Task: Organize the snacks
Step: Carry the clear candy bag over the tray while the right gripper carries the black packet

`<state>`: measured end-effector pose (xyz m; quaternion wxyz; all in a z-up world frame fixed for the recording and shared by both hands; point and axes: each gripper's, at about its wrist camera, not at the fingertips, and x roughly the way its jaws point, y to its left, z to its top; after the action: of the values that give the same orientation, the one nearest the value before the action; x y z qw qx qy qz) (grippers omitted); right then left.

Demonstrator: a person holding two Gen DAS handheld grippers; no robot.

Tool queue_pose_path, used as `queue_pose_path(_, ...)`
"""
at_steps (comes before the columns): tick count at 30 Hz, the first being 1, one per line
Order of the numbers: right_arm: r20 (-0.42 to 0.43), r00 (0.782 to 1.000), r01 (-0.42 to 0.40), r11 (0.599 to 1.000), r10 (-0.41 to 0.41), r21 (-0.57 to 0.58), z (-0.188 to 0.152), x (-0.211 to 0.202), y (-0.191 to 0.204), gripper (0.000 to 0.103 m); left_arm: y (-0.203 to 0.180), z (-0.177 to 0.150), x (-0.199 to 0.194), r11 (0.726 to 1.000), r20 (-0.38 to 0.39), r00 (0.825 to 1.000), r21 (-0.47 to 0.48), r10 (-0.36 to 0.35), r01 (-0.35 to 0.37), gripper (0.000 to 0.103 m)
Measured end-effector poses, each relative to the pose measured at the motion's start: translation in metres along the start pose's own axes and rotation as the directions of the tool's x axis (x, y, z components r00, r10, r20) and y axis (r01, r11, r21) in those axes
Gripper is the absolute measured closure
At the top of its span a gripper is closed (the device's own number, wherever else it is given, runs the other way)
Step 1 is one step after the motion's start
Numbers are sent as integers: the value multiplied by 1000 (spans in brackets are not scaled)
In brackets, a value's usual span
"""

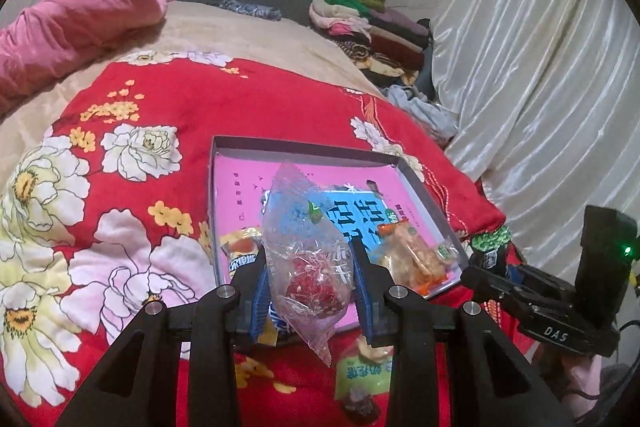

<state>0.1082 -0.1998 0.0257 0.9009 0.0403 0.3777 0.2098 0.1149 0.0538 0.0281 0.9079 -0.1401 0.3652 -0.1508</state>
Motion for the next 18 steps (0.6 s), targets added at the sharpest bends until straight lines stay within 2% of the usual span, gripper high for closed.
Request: queue_pose_path(18,25,1000,11,1000,-10,-5,17,13,5,63,-7,-9,32,999,-29,999,34,-17,18,67)
